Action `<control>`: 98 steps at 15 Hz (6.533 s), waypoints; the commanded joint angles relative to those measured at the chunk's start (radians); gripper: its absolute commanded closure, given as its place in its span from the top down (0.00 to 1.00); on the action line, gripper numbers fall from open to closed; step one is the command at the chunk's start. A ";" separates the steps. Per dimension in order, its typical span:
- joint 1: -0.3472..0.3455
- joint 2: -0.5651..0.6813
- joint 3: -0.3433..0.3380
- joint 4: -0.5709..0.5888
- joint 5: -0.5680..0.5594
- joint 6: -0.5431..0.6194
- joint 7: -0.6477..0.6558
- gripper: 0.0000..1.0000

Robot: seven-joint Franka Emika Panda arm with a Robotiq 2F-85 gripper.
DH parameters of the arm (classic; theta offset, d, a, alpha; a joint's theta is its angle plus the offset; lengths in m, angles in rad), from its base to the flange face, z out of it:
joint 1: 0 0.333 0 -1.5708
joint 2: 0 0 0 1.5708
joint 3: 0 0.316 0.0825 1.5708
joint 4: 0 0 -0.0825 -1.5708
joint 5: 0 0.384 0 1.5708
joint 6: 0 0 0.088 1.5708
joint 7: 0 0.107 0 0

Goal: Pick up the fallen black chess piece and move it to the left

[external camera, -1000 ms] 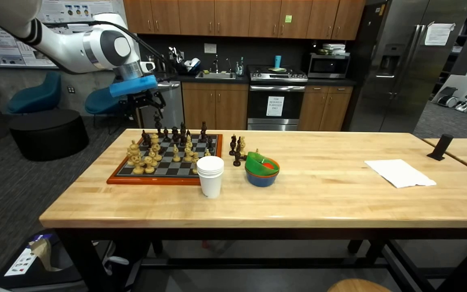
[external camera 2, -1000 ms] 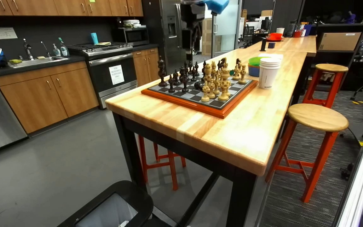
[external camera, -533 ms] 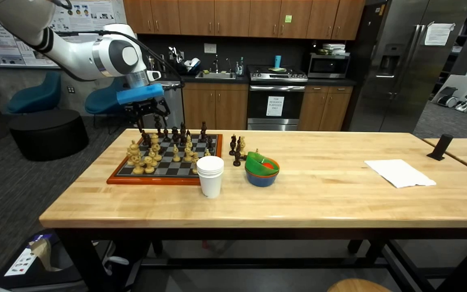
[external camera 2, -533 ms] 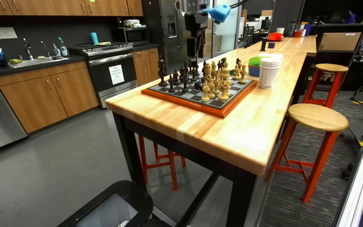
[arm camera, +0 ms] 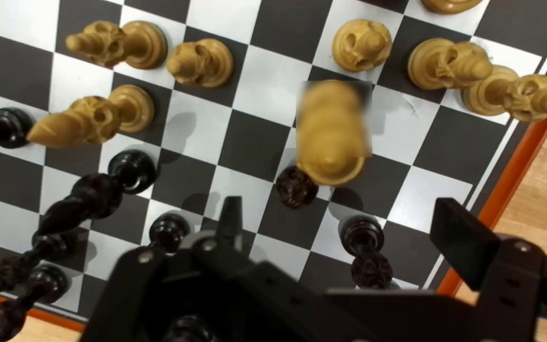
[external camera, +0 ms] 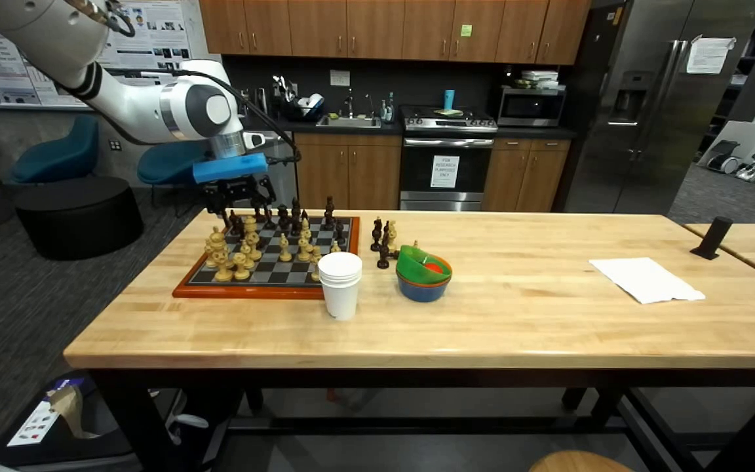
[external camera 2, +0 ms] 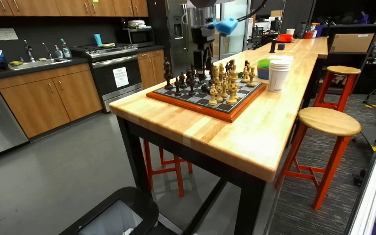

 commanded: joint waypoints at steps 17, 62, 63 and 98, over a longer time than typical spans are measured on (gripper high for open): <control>-0.040 0.153 0.018 0.106 0.092 0.000 -0.022 0.73; 0.077 -0.218 0.070 -0.168 0.020 -0.010 0.204 0.07; 0.075 -0.203 0.068 -0.160 0.020 -0.007 0.199 0.07; -0.006 0.056 0.035 -0.053 0.048 0.033 0.057 0.57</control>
